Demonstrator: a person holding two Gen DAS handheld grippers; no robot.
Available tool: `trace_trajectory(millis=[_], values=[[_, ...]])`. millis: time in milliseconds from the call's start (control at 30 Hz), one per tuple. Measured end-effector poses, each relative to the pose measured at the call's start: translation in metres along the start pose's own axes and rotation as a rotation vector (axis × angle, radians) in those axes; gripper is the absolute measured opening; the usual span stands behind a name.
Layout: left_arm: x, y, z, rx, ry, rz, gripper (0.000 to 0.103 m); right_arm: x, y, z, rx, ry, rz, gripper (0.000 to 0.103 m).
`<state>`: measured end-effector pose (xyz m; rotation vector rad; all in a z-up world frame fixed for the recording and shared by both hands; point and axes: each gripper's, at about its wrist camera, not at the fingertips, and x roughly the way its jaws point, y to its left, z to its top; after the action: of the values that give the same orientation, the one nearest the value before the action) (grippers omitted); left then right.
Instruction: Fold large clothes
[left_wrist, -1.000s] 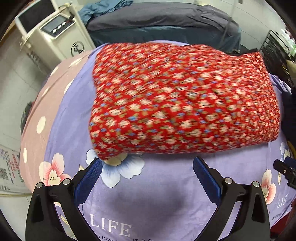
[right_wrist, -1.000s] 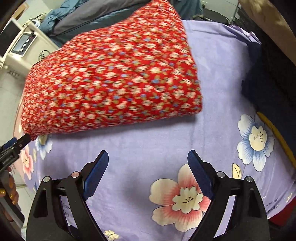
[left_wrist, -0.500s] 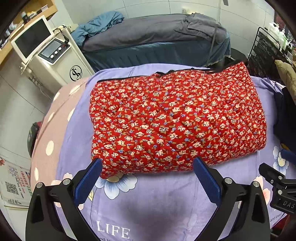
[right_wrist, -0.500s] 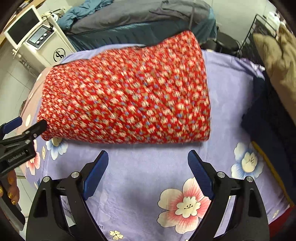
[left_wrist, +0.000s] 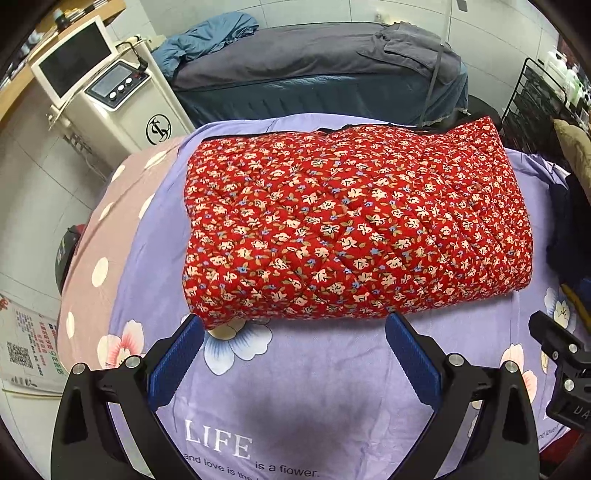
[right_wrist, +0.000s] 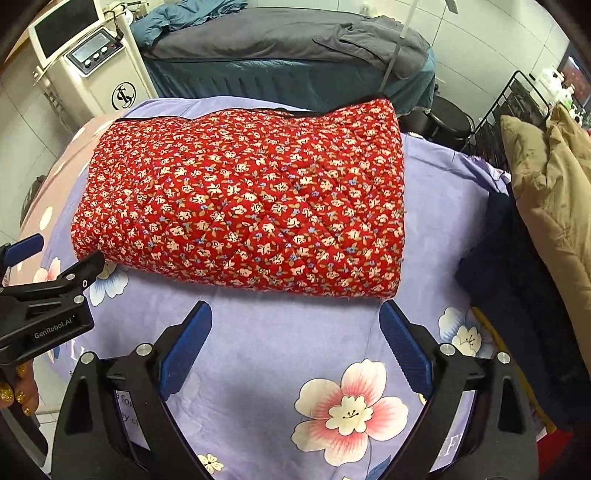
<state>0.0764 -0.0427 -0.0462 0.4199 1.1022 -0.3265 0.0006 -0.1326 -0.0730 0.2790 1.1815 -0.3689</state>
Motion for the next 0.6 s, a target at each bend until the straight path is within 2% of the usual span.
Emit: trace_trajectory(millis=[600], values=[[0.0062, -0.0038, -0.0009, 0.015, 0.011, 0.022, 0.097, 0.0063, 0.0002, -0.0008, -0.006, 0.021, -0.013, 0.091]])
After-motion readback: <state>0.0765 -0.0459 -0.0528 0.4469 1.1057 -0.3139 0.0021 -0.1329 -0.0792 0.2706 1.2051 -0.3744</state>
